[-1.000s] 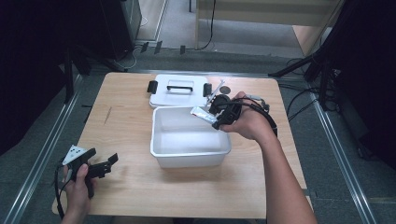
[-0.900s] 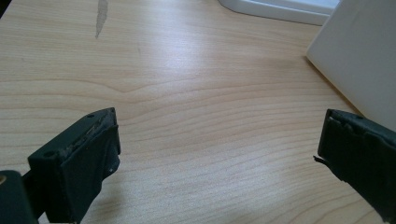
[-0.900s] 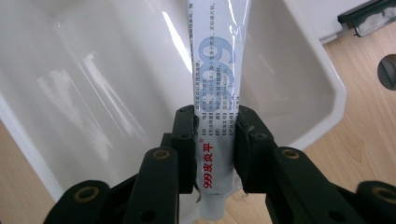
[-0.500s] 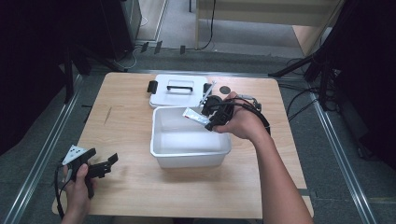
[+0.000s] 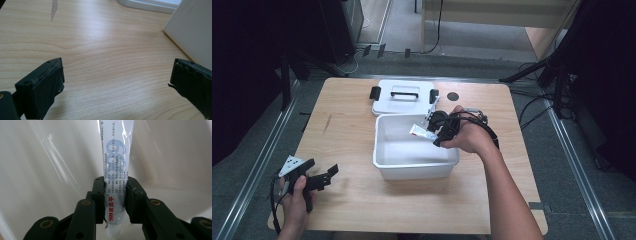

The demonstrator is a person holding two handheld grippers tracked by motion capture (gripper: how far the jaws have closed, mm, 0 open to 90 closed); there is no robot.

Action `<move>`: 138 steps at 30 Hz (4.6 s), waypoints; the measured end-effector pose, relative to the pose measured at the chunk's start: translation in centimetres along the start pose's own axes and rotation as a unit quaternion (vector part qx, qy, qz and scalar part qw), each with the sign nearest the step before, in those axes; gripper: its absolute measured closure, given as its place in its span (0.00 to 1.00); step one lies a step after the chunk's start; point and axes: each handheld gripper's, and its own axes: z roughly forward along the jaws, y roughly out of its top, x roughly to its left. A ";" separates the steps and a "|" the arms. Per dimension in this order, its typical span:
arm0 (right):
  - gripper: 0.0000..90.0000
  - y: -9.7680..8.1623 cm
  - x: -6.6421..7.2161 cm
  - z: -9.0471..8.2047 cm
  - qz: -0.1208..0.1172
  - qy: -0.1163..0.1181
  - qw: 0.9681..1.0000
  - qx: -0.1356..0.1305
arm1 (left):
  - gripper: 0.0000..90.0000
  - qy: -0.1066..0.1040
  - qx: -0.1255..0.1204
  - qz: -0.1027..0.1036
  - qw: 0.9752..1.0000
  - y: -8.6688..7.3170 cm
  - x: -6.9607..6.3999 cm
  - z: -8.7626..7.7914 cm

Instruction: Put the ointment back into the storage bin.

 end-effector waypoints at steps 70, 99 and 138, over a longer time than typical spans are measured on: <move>0.80 1.4 1.8 6.0 -0.023 0.028 0.987 0.158 | 0.00 -0.006 0.003 0.001 1.000 0.0 0.1 0.1; 0.94 0.1 0.9 0.4 0.020 0.011 0.998 0.057 | 0.00 -0.007 0.004 0.002 1.000 0.0 0.0 0.1; 0.00 -8.4 0.3 -6.0 0.179 -0.048 0.978 -0.100 | 0.00 -0.004 0.004 0.007 1.000 0.0 -0.1 0.1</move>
